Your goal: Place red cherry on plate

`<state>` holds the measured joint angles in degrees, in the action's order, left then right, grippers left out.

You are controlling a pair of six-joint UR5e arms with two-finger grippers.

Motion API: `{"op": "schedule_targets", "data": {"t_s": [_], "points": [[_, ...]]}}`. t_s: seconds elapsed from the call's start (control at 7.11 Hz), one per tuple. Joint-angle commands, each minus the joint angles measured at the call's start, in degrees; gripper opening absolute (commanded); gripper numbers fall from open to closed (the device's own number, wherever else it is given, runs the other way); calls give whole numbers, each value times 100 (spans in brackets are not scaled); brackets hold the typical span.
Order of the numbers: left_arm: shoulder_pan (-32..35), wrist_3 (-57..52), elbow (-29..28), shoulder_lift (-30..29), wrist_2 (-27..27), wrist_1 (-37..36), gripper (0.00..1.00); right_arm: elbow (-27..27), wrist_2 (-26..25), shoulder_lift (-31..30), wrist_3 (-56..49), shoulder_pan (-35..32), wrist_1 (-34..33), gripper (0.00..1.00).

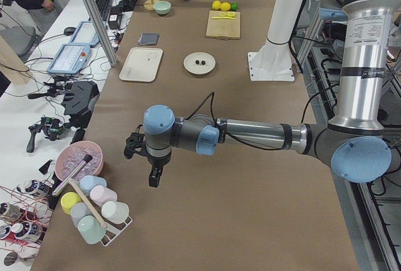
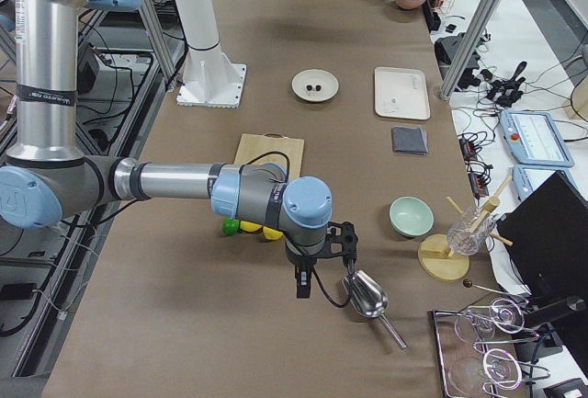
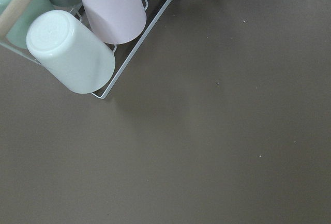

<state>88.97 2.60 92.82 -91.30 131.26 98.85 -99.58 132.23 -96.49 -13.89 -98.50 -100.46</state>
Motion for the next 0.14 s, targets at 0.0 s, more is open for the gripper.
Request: {"op": "schedule_targets", "data": {"t_s": [0.0], "points": [[6,4,0,16,-4,3,98,-18,-4,-1,0,-37,0,100]]}}
